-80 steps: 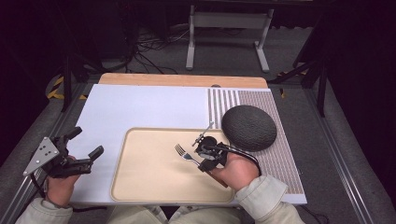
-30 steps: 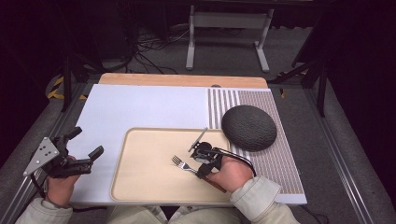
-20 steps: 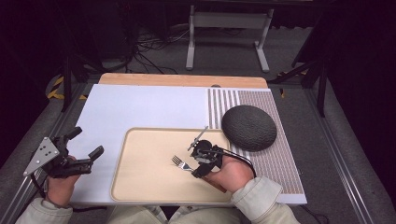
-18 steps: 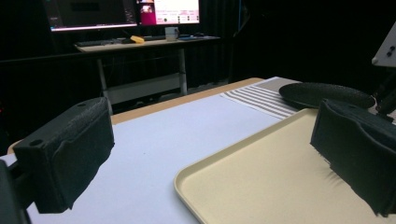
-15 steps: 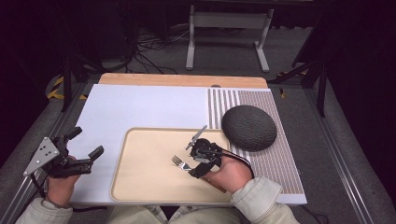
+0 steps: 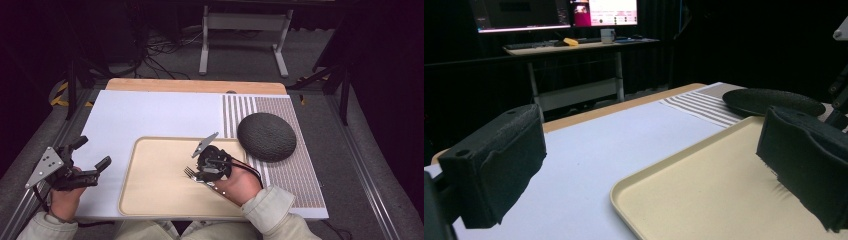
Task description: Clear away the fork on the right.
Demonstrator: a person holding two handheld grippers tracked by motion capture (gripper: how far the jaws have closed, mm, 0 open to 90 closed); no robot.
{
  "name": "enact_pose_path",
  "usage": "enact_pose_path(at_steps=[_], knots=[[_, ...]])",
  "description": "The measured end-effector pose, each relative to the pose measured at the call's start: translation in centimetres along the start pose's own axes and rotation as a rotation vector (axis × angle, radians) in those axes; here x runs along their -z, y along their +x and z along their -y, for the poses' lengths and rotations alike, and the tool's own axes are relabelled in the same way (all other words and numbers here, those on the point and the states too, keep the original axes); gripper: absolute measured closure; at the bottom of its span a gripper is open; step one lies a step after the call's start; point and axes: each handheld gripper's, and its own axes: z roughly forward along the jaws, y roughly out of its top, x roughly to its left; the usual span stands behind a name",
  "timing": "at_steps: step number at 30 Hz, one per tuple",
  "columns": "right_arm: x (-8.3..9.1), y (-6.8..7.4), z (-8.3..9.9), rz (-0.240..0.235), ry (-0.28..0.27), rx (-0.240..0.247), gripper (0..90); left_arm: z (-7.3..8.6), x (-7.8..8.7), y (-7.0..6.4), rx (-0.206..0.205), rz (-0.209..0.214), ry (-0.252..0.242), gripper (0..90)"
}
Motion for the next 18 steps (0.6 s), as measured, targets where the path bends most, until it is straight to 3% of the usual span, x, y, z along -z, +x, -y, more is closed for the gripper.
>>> enact_pose_path(at_steps=[1,3,7,12,18], knots=[[0.0,0.0,0.0,0.000,0.000,0.000,78.9,0.0,0.0,0.0,0.000,0.000,0.000,0.0],[-0.3,-0.2,-0.4,-0.017,-0.006,0.001,88.9,0.0,0.0,0.0,0.000,-0.002,0.000,0.0],[-1.2,-0.4,-1.0,-0.043,0.025,0.015,89.6,0.0,0.0,0.0,-0.001,0.000,0.000,0.0],[-3.0,-0.3,-1.6,-0.063,0.082,0.082,89.6,0.0,0.0,0.0,-0.002,-0.001,0.000,0.0],[-4.4,-0.2,-1.9,-0.079,0.107,0.093,89.7,0.0,0.0,0.0,-0.003,0.002,0.000,0.0]])
